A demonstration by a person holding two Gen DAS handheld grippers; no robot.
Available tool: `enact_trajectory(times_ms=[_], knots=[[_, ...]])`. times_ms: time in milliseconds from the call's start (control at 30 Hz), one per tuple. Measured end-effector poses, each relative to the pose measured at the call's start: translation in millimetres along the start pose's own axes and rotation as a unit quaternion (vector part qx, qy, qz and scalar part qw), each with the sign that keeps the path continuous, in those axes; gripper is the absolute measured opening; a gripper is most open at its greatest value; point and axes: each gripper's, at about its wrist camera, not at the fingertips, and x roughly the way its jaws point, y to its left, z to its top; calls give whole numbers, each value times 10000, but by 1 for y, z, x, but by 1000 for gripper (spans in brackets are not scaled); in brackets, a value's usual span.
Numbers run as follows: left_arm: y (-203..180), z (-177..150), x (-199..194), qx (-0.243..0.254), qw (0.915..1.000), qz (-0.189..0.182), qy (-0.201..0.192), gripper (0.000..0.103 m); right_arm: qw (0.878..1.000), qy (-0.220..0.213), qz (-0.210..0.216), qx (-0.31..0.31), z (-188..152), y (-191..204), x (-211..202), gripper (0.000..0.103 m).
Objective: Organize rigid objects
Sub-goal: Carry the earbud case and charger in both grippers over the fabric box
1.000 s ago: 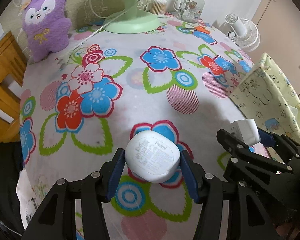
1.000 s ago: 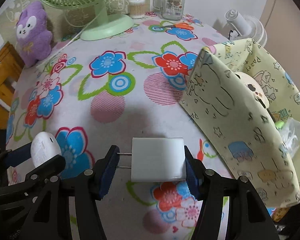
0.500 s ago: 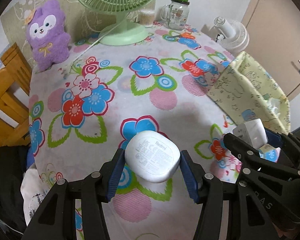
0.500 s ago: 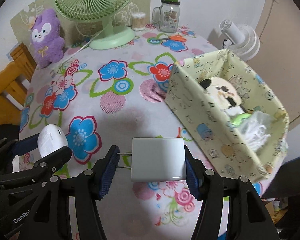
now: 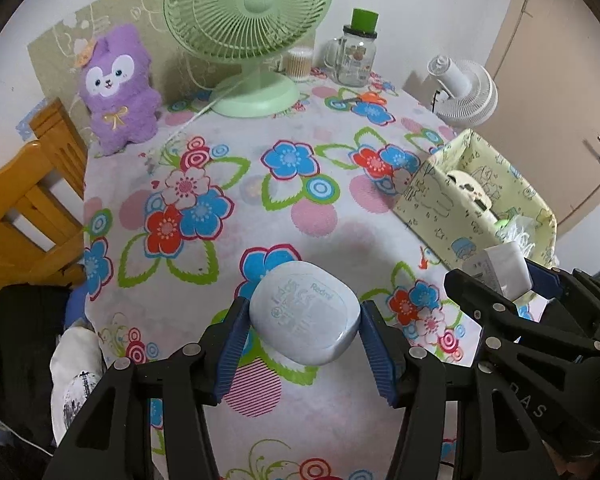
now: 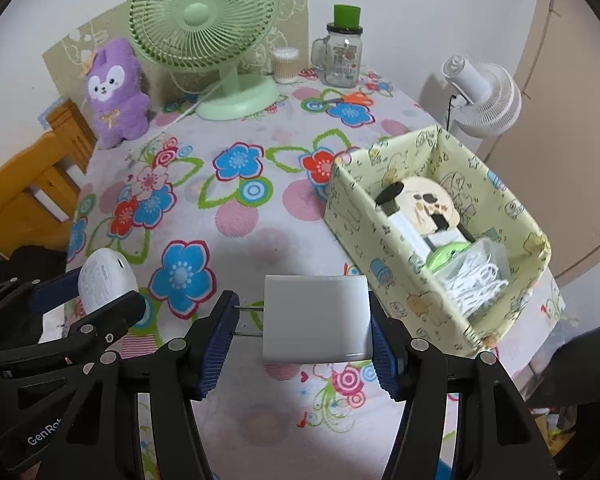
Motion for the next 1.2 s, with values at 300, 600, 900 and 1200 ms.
enact_trajectory(times_ms=[300, 600, 900, 1200], knots=[[-30, 17, -7, -289, 9994, 119, -134, 57, 9994, -80, 152, -314, 22, -29, -10, 64], [-72, 42, 1, -321, 9992, 124, -191, 57, 9990, -95, 177, -402, 44, -75, -9, 64], [-112, 63, 9, -328, 9990, 124, -287, 57, 9986, -151, 166, -474, 60, -120, -8, 64], [-145, 76, 20, -339, 9989, 28, -324, 57, 9984, -164, 209, -493, 70, -160, -3, 64]])
